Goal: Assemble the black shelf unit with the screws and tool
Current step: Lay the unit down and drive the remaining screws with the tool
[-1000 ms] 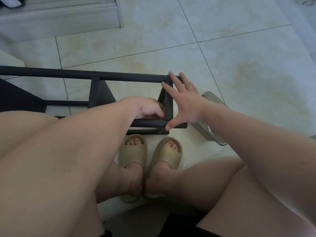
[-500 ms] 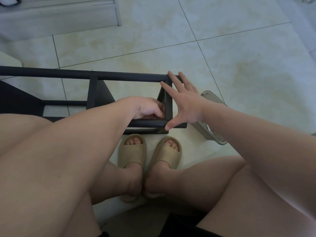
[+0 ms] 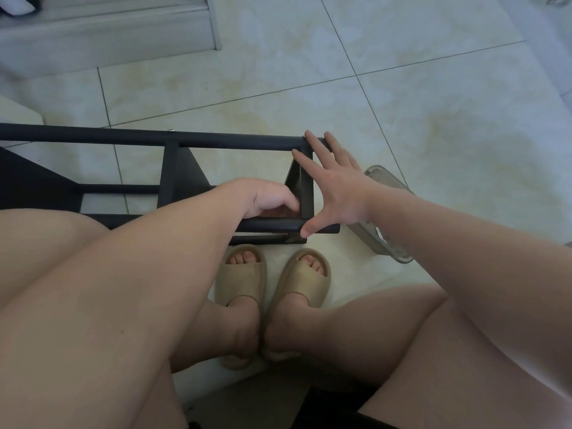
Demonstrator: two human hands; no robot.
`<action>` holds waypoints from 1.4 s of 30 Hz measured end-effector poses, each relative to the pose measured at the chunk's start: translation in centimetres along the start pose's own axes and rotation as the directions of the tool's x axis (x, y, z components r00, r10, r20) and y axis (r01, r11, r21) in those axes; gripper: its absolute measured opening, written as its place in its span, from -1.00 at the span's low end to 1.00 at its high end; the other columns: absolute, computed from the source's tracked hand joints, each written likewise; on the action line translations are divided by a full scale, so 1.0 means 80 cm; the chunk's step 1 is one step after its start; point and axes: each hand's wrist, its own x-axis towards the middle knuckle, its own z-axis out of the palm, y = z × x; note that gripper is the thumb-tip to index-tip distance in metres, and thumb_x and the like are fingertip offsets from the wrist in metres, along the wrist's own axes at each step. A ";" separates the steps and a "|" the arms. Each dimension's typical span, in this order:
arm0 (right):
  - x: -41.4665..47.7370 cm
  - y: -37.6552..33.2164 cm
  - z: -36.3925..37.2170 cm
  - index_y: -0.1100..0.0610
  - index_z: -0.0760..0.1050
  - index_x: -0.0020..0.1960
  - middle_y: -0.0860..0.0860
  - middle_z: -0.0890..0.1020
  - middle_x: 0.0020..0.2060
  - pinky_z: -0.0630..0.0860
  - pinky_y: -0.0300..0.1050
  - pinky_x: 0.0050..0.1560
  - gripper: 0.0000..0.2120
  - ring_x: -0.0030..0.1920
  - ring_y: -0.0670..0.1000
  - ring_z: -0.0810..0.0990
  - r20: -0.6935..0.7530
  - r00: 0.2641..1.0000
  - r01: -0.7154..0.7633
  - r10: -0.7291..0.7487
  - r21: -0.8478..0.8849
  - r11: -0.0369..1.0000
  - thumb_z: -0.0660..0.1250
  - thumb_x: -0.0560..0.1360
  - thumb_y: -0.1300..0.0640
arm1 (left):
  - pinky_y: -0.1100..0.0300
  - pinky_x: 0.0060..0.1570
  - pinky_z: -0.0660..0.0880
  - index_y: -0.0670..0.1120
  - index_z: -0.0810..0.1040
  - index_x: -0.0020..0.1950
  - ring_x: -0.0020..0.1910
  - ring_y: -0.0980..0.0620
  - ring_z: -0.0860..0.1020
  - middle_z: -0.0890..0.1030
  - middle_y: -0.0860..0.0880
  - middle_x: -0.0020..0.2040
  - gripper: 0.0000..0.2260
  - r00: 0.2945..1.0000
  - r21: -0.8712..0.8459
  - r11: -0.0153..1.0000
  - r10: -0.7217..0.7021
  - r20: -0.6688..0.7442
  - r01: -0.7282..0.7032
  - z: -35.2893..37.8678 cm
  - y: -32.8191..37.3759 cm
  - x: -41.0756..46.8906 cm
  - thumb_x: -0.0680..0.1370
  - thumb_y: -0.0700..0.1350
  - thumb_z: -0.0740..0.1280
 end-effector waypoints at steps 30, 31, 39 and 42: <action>0.002 0.000 0.003 0.01 -0.20 0.66 0.04 -0.36 0.60 -0.17 0.20 0.57 0.39 0.58 0.20 -0.40 -0.005 1.000 -0.005 0.005 0.000 1.000 0.53 0.14 -0.48 | -0.02 0.25 0.52 -0.16 0.68 -0.08 0.02 -0.15 0.64 0.72 -0.12 -0.15 -0.89 0.994 0.008 0.997 -0.071 -0.084 0.072 0.000 0.012 0.003 0.53 -0.27 0.36; 0.002 0.000 0.002 0.02 -0.19 0.66 0.05 -0.35 0.60 -0.16 0.20 0.57 0.39 0.58 0.21 -0.39 -0.007 1.000 -0.005 0.005 0.000 1.000 0.53 0.14 -0.48 | -0.01 0.20 0.53 -0.16 0.69 -0.09 -0.02 -0.13 0.65 0.72 -0.12 -0.15 -0.89 0.995 0.008 0.997 -0.075 -0.069 0.076 0.000 0.011 0.003 0.53 -0.25 0.35; 0.002 -0.002 0.002 0.01 -0.20 0.66 0.05 -0.36 0.60 -0.18 0.19 0.57 0.39 0.58 0.21 -0.40 -0.004 1.000 -0.002 0.002 0.005 1.000 0.54 0.15 -0.46 | -0.07 0.28 0.50 -0.16 0.71 0.05 0.09 -0.20 0.64 0.71 -0.19 0.03 -0.81 0.993 0.014 0.996 -0.082 -0.084 0.084 -0.001 0.002 0.004 0.49 -0.13 0.42; 0.003 0.000 0.002 0.02 -0.21 0.66 0.06 -0.37 0.60 -0.18 0.20 0.56 0.39 0.57 0.22 -0.41 0.000 1.000 -0.004 0.004 0.002 1.000 0.53 0.16 -0.46 | -0.18 0.37 0.43 -0.14 0.71 0.11 0.22 -0.24 0.60 0.70 -0.19 0.09 -0.75 0.995 0.017 0.997 -0.077 -0.071 0.078 -0.003 -0.001 0.008 0.46 -0.13 0.42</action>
